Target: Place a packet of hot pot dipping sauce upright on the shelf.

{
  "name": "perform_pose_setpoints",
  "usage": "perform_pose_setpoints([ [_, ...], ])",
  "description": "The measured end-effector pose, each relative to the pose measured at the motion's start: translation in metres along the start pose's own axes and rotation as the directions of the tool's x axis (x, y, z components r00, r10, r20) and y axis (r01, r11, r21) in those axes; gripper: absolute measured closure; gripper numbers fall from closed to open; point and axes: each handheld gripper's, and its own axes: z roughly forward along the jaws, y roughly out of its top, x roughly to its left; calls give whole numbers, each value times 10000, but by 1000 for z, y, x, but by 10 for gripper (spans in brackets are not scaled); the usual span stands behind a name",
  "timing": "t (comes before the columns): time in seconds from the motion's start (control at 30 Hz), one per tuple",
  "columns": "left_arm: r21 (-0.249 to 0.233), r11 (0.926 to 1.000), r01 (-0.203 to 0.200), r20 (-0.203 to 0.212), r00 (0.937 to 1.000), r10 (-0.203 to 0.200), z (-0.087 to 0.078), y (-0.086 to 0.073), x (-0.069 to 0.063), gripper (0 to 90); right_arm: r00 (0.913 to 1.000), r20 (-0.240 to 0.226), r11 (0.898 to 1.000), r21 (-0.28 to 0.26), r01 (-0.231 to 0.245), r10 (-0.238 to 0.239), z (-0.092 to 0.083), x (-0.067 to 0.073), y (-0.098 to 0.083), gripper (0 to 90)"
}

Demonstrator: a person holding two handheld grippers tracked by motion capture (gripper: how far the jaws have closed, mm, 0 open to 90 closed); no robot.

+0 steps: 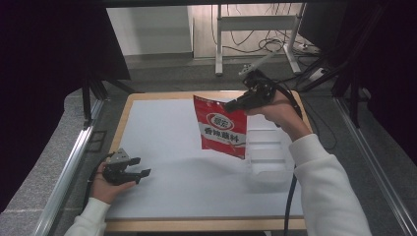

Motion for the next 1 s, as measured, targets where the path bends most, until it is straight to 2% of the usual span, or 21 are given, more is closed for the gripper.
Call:
perform_pose_setpoints([
  [0.17,10,10000,-1,-16,10000,1,0,0,-1,333,9998,203,10000,-2,-2,2,-10,-4,-2,893],
  [0.37,31,10000,8,-32,10000,-8,1,0,-1,332,9984,527,9997,-120,-195,201,-30,-16,-6,892],
  [0.7,30,10000,-3,-59,10000,3,1,0,-1,332,9966,757,9991,-299,-294,316,-53,-27,-13,893],
  [0.87,-112,9999,4,-240,9997,-7,-2,2,0,332,9945,961,9985,-413,-371,409,-70,-32,-22,893],
  [1.0,-41,10000,-1,-231,9997,0,-1,1,-1,332,9925,1117,9978,-479,-453,504,-80,-37,-29,893],
])
